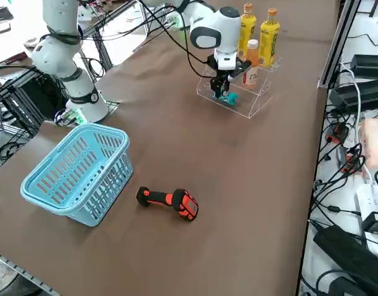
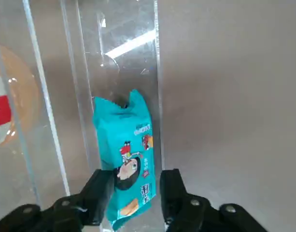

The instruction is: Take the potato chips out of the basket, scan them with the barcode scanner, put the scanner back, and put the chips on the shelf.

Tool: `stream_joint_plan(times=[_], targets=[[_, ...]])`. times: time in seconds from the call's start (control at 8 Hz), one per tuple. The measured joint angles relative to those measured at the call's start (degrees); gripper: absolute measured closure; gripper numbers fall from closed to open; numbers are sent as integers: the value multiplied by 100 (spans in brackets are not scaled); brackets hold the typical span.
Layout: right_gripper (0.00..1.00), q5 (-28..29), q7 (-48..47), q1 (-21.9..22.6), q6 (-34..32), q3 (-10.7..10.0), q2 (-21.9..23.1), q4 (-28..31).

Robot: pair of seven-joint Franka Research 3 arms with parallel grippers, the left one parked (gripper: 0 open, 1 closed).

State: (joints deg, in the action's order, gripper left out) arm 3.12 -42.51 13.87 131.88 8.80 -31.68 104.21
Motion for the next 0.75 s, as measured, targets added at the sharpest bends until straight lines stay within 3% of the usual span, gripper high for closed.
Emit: stream_joint_plan(times=[0.25,0.5,0.75], targets=[[33,-3,0,-1,-14,-10,2,-3],[0,-7,55,-28,-45,-80,2,-13],[0,-5,83,-38,-69,-74,126,-174]])
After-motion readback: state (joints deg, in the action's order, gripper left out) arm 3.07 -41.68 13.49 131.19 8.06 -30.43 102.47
